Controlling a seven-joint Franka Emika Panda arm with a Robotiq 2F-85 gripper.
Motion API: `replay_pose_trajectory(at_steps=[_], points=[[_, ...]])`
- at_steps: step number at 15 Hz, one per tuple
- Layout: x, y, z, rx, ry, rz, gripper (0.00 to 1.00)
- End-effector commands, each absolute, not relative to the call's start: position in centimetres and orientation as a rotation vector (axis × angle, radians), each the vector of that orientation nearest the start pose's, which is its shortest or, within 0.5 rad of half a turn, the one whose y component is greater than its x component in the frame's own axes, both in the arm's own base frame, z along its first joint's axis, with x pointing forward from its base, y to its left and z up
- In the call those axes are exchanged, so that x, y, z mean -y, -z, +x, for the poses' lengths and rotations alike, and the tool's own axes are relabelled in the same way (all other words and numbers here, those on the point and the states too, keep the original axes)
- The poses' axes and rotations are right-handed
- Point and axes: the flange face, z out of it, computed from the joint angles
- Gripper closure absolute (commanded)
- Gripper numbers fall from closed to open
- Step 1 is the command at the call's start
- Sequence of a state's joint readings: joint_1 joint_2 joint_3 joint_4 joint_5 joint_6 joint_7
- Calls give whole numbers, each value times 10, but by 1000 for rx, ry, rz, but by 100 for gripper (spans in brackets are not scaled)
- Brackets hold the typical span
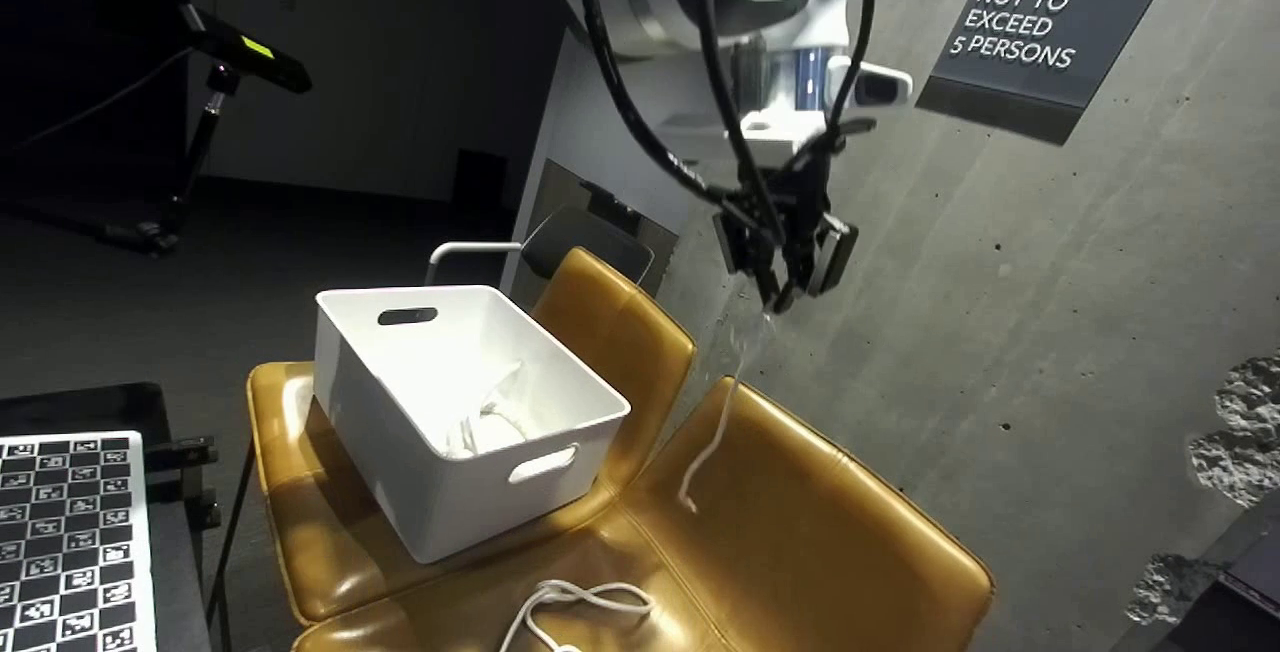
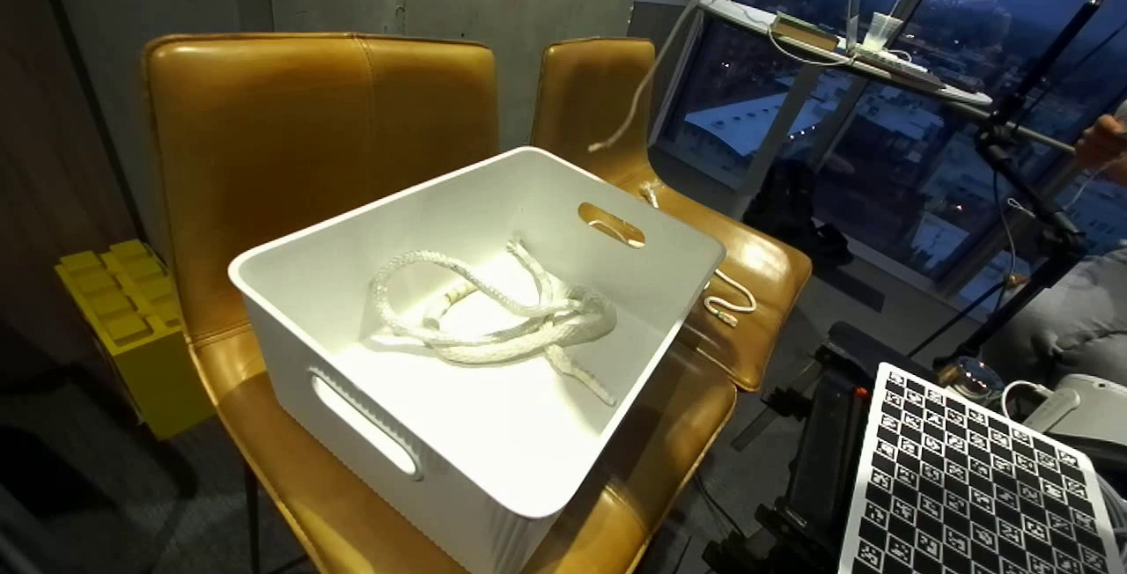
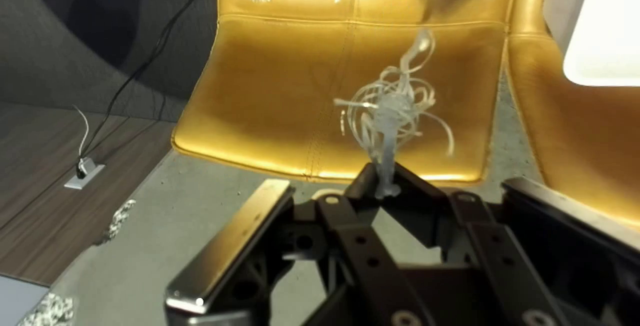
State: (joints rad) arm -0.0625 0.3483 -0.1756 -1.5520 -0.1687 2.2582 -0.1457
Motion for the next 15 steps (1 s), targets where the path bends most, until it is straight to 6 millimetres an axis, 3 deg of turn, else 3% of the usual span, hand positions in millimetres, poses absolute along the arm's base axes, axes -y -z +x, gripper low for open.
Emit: replay_pose_trajectory(at_steps=[1, 4, 7, 9, 15], points=[[105, -575, 657, 29, 581, -3362, 97], [65, -618, 647, 75, 610, -3318, 97], [32, -618, 643, 127, 602, -3271, 97], [16, -599, 643, 165, 573, -3249, 97], [-21, -513, 634, 243, 385, -3212, 97]])
